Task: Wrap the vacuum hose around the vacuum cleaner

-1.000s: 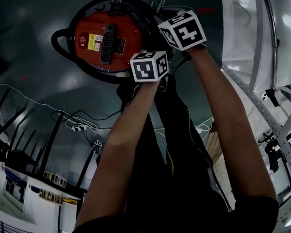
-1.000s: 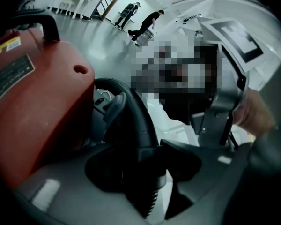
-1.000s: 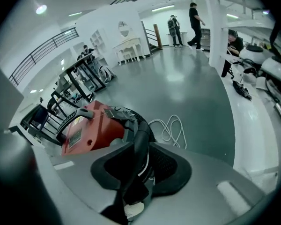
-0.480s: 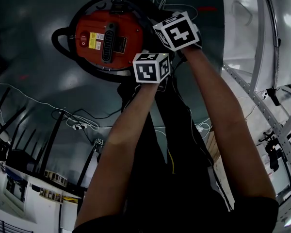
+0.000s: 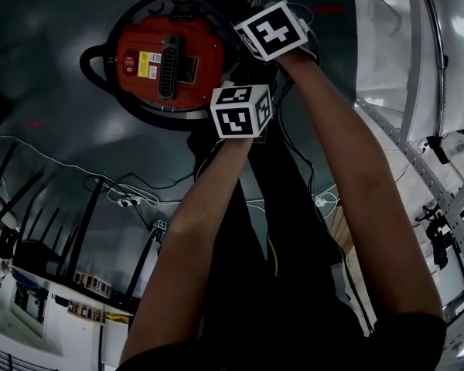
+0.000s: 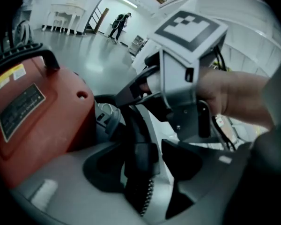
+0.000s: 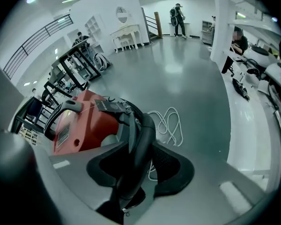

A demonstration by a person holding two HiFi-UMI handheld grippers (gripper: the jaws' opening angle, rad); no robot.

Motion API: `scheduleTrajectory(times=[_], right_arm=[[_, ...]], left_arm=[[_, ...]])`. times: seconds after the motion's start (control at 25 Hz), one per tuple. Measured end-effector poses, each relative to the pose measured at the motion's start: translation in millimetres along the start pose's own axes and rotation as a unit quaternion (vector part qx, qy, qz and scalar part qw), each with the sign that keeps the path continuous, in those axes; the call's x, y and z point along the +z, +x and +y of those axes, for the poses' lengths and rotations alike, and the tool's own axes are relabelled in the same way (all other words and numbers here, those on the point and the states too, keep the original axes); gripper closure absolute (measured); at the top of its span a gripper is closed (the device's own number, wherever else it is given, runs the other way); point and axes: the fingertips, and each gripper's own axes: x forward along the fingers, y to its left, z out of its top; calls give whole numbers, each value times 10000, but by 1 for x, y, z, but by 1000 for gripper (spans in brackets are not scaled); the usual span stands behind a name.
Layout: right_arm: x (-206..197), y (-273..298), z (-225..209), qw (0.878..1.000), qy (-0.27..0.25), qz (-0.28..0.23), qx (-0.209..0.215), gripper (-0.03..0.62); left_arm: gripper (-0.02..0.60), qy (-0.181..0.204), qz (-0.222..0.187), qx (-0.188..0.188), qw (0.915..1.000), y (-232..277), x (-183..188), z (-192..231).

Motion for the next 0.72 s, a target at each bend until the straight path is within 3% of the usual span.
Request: scheduleTrajectory(times=[0.08,0.2,0.36,0.56,0.72], right_arm=[[5,1,-3,10000,-43,-27,-12,434],[8,8,-5,10000,27,58,38,438],[11,16,-7,9993,305,13,214,442],[23,25,-5,9995,208,123,194,447],[20,33,-18,9971,706,62,268,448]], left_arm=[[331,131,-195,42,9997,-9,2,-2],[328,157,-84,-19,9998,-18,-14,-4],[348,491,-71,0,9988,-23,-24,-5],[374,270,-203,-25,9994,-24,-10,-2],[373,444,-237,-26,9987,-21,-3,-5]])
